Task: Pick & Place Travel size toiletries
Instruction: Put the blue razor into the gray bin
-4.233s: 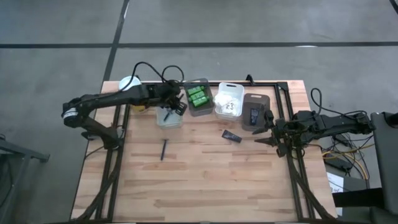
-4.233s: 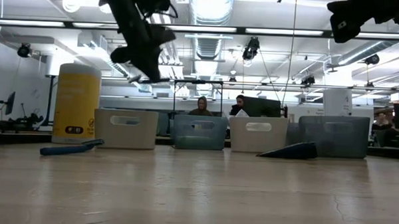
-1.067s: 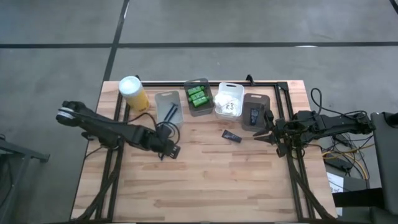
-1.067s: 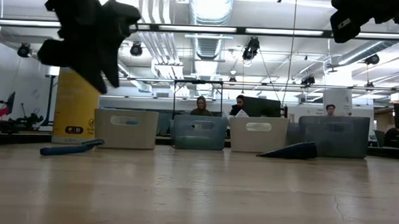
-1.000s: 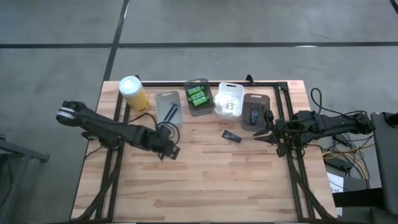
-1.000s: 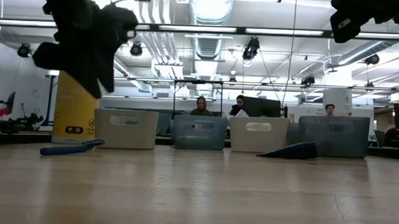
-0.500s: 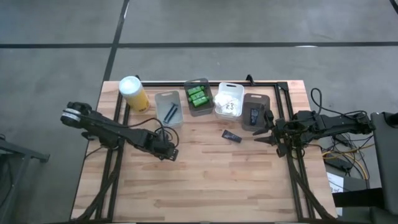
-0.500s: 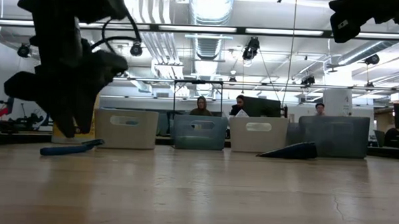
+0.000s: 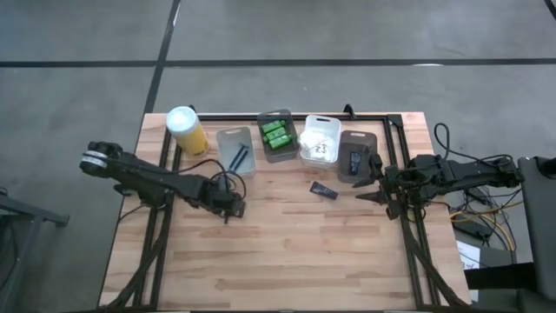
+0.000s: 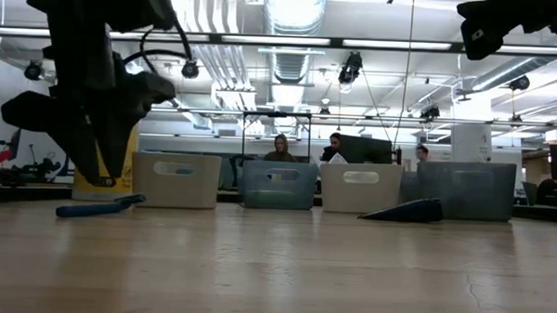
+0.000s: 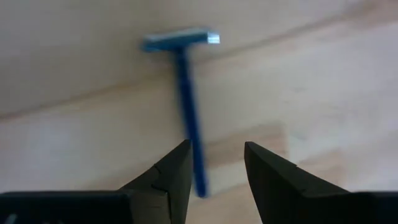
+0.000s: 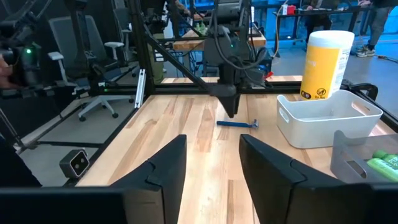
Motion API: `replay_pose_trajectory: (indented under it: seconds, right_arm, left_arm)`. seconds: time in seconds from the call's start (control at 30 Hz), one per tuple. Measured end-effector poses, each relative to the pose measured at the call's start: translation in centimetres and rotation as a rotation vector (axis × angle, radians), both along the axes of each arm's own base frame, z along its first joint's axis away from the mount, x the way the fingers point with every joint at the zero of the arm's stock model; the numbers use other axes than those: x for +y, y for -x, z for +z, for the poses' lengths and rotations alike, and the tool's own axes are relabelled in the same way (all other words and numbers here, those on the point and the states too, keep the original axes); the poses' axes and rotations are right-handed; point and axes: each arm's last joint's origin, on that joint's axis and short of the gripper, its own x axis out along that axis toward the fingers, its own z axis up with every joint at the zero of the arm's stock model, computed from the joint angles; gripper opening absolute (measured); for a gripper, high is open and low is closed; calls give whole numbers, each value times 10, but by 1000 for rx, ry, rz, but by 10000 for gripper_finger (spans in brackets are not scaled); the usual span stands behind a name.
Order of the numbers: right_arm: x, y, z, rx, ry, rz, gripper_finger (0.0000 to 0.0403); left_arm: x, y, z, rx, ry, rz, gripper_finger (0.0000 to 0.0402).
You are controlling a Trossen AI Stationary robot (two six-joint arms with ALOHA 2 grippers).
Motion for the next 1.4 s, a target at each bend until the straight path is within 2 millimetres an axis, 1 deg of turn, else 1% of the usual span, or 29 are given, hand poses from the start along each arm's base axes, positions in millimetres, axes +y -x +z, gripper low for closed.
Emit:
replay_pose_trajectory:
  seconds: [0.1,0.23,0.37,0.7,0.93,1.1,1.23,1.4]
  right_arm:
    - [0,0,0,0,0,0,153]
    - [0,0,0,0,0,0,162]
    - [0,0,0,0,0,1,171]
    - [0,0,0,0,0,0,190]
    - [0,0,0,1,0,0,200]
    - [0,0,0,1,0,0,197]
    - [0,0,0,1,0,0,187]
    - [0,0,0,0,0,0,173]
  left_arm:
    - [4,3,-2,45,-26,17,149]
    - [8,-1,-5,36,-46,23,149]
    - [10,-8,-14,53,-56,9,149]
    - [10,-13,-34,136,-77,11,149]
    - [9,-16,-41,171,-68,0,149]
    - [9,-16,-42,175,-72,-29,148]
    - [9,-15,-42,180,-72,-46,126]
    - [9,-15,-43,183,-67,-55,65]
